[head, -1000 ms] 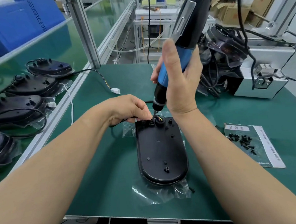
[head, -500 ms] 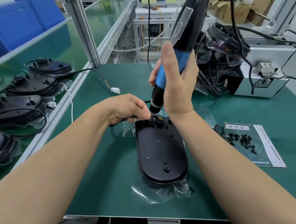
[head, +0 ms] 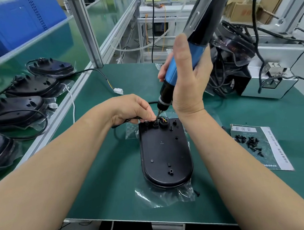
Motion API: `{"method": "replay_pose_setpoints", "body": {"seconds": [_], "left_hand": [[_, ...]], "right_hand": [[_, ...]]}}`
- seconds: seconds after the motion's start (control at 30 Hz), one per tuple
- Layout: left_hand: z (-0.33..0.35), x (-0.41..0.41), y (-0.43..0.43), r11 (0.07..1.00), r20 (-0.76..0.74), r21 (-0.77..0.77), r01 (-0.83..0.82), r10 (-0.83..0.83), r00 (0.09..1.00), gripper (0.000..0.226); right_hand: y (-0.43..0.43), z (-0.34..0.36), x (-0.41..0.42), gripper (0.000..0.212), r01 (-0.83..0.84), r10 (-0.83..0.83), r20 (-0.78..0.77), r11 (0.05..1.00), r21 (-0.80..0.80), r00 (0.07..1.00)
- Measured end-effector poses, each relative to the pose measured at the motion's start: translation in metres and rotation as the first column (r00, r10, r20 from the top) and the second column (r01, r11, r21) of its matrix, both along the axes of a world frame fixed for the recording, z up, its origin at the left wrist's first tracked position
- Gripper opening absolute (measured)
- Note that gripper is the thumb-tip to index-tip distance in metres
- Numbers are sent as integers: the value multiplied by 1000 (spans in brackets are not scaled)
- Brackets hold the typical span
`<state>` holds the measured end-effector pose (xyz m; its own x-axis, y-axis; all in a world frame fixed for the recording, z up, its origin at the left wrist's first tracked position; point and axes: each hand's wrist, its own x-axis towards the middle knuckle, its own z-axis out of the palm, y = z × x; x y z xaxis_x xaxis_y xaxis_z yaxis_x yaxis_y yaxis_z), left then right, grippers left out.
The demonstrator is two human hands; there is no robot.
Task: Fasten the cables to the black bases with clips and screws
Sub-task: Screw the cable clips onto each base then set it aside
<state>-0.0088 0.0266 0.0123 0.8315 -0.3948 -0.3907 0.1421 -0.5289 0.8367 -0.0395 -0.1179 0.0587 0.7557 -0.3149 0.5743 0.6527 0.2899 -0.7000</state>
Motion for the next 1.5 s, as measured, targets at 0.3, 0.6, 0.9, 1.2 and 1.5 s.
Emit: {"method": "replay_pose_setpoints", "body": {"seconds": [0.3,0.6,0.9,1.2,1.5], "left_hand": [[0,0,0,1000,-3,6,-12,12,1000,19],[-1,0,-1,1000,1,-14,-7,7,1000,34],[-3,0,1,999,-9,-38,9,-9,1000,43],[-3,1,1,999,-16,-52,15,-15,1000,38],[-4,1,1,1000,7,-17,3,-3,1000,26]], "right_hand": [[2,-3,1,40,-18,18,-14,1000,-13,1000],[7,-1,2,37,-81,80,-16,990,-114,997],[18,5,1,32,-139,131,-52,962,-237,990],[17,6,5,25,-115,97,-81,961,-253,992],[12,0,3,28,-254,248,-56,940,-229,967]]}}
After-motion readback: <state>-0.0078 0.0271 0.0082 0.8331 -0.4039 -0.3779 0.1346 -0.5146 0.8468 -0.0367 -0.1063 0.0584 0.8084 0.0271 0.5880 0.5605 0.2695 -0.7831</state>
